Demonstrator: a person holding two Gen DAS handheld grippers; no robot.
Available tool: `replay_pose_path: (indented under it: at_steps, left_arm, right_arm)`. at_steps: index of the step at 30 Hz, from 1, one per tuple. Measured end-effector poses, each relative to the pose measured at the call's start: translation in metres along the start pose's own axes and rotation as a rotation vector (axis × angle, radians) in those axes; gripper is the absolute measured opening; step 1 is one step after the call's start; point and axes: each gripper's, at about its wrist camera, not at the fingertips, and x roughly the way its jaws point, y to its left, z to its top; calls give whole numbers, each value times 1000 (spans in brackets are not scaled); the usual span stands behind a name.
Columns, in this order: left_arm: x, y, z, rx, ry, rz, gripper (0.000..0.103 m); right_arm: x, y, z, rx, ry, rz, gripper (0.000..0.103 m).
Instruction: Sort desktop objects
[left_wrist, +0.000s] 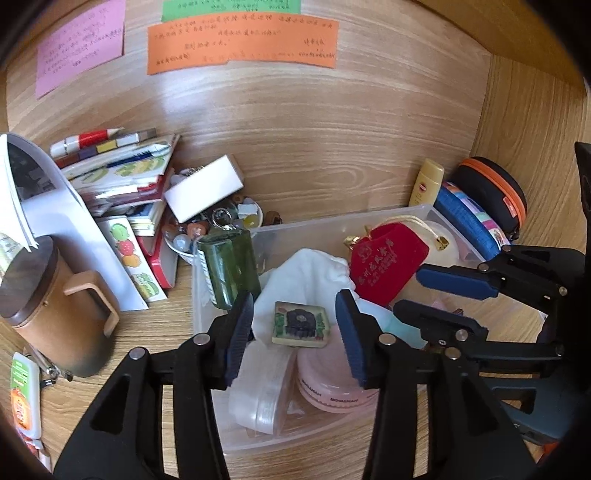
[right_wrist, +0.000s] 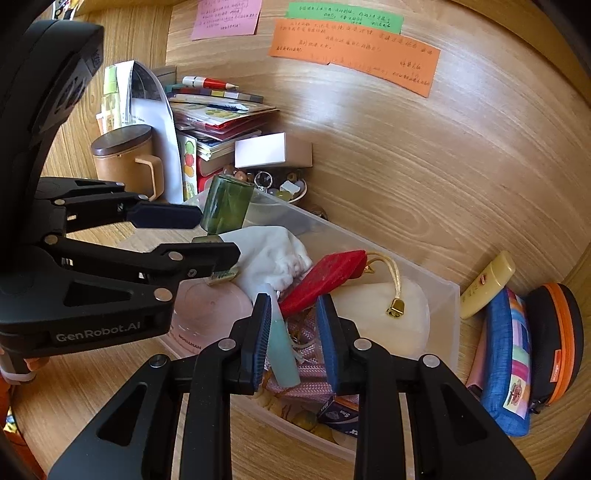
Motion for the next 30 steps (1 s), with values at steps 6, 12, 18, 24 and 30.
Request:
replay_pose_path:
  at_steps: [6,12,18,24,30]
  left_arm:
    - [-14,3,-1,-2,-32,21,55]
    - [-30,2,-4,1,-69,53,65]
    - [-49,-2,-8,-5,-104,78,77]
    - [-71,-4,-15,-21,-134,104,90]
    - [-90,-9,-24,-43,-136,120,97]
  right_arm:
    - [-15,-3,1,3,-39,-38,47]
    - [-32,-4,-3,9,-63,-110,66]
    - [-50,-8,-8,31,-78,-130,73]
    - [-76,-9,-18,63,-113,-142,83]
    - [-96,-11,-28,109,-139,-128,91]
